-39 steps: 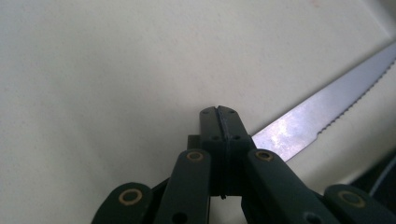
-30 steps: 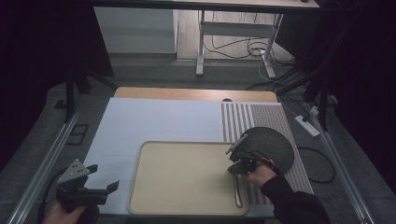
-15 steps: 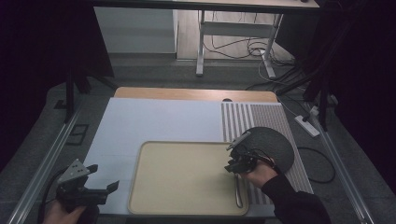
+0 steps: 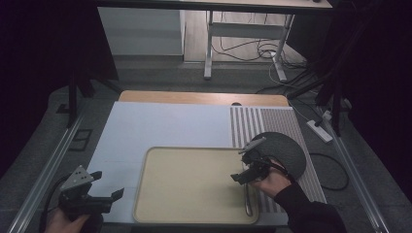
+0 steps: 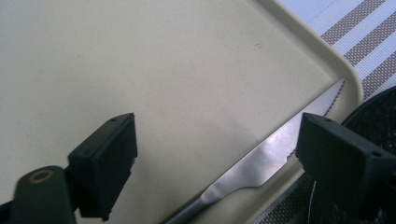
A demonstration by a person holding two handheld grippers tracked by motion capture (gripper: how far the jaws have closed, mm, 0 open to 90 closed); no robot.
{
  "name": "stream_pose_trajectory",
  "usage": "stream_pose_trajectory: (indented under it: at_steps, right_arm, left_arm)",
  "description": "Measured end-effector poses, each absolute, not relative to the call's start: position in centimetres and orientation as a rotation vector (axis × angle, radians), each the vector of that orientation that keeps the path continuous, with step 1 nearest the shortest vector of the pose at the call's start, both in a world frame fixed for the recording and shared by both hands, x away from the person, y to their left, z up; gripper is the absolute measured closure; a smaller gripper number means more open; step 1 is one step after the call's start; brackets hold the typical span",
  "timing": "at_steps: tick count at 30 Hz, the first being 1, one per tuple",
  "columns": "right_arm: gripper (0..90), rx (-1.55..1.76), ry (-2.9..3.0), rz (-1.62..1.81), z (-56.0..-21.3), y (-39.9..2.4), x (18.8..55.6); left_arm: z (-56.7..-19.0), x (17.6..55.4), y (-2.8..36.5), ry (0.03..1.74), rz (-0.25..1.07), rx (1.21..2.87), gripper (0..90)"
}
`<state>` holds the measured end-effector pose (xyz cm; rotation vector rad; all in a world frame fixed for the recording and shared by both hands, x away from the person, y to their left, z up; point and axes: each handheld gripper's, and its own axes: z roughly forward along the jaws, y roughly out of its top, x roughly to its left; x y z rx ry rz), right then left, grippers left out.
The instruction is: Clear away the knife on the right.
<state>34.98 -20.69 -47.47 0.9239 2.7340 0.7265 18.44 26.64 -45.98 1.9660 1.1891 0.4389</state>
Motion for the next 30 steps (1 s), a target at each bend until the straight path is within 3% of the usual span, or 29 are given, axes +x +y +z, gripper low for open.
stream_pose_trajectory:
  at_steps: [11, 30]
  right_arm:
    - [0.4, 0.922, 2.735, 0.728, -47.6, -21.2, 34.4]
    - [0.0, 1.032, 2.627, 0.812, -46.3, -24.5, 32.5]
  left_arm:
    - [-46.0, 18.5, 26.7, 1.191, 0.432, 1.961, 3.6]
    - [-46.0, 18.5, 26.8, 1.195, 0.424, 1.952, 3.6]
